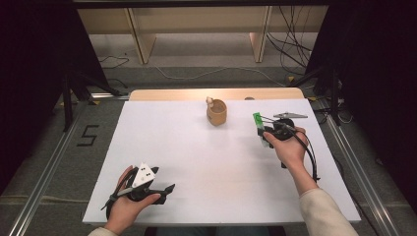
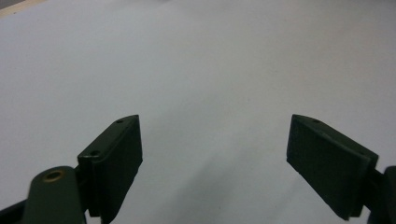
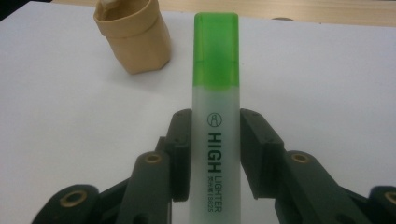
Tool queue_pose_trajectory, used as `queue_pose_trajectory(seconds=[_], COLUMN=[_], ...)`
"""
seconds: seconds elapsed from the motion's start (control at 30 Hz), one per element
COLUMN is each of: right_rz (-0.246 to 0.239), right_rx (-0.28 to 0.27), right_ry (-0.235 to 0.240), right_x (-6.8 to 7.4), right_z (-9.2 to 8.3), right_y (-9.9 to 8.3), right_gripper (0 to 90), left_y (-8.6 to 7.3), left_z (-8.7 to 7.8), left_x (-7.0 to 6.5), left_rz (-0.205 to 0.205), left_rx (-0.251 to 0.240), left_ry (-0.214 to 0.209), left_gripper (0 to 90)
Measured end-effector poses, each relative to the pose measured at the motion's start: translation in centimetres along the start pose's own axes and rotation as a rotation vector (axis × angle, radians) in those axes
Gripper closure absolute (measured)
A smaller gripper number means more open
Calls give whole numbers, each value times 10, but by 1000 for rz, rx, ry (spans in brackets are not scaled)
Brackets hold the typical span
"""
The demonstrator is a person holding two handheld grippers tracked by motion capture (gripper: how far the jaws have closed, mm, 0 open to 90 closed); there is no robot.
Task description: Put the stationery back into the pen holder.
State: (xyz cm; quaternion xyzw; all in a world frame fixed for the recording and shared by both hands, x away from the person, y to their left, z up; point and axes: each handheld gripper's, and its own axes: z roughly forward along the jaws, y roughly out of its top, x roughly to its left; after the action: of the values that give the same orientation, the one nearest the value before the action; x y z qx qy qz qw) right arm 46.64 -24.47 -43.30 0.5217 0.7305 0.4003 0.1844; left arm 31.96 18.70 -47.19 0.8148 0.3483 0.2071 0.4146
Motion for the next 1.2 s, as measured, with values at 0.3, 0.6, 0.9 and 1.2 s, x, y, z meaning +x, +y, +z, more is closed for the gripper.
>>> queue_pose_trajectory(seconds=[0.3,0.6,0.9,1.2], right_rz=[-24,-35,-52,-64], right_rx=[-41,-69,-83,-100], right_ry=[6,16,23,32], right_x=[6,13,21,28], right_z=[4,8,12,18], right_y=[8,16,23,29], right_gripper=[667,667,667,667], left_y=[0,0,0,0], left_z=[0,0,1,1], left_x=[0,0,0,-1], left_rz=[1,0,0,3], left_rx=[-2,-2,-2,-2], left_ry=[0,0,-1,0], left_gripper=[183,182,183,183])
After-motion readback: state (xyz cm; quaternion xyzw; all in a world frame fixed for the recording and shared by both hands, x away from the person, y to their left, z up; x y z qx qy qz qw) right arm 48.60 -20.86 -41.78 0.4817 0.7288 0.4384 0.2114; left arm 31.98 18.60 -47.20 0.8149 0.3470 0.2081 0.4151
